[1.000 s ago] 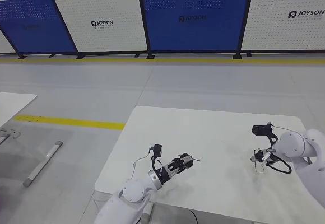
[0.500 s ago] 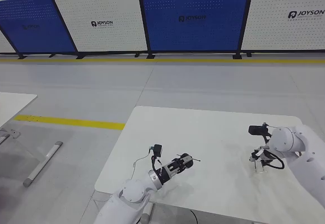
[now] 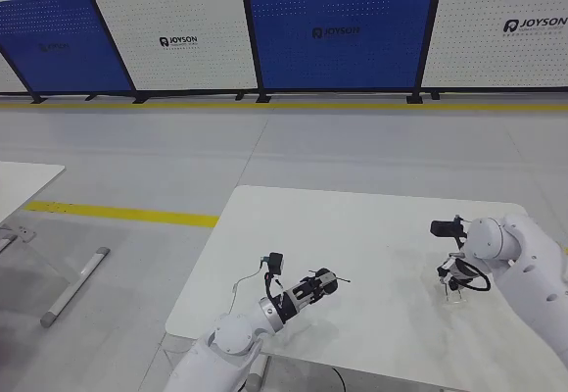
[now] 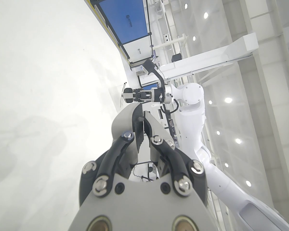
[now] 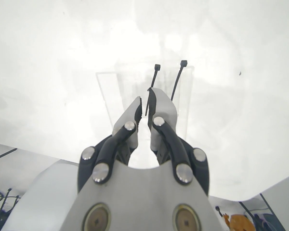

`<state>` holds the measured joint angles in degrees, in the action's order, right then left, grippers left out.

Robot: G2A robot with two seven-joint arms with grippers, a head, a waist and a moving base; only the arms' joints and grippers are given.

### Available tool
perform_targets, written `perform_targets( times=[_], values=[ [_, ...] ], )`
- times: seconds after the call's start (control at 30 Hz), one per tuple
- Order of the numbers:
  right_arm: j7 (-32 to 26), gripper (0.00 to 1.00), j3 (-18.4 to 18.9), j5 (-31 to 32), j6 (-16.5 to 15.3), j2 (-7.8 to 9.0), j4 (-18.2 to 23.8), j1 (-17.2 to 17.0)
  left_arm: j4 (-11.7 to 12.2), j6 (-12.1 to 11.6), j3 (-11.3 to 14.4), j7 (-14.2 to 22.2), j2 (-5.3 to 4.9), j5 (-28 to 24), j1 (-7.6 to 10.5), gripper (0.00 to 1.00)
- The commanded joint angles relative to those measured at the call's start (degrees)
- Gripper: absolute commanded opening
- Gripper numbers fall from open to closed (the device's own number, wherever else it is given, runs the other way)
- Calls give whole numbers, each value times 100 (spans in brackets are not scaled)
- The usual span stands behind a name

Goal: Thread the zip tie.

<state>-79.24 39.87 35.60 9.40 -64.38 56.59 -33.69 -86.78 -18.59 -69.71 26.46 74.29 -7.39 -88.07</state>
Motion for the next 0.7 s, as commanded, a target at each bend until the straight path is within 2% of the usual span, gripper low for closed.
perform_targets(
  times=[0.0, 0.43, 0.67],
  values=[
    [18, 24, -23, 3, 13, -31, -78, 23, 0, 0, 0, 0, 0, 0, 0, 0],
    [17, 26, -99, 7, -19, -179, -355, 114, 0, 0, 0, 0, 0, 0, 0, 0],
    [-4, 27, -199, -16, -26, -312, -668, 228, 0, 0, 0, 0, 0, 0, 0, 0]
  ],
)
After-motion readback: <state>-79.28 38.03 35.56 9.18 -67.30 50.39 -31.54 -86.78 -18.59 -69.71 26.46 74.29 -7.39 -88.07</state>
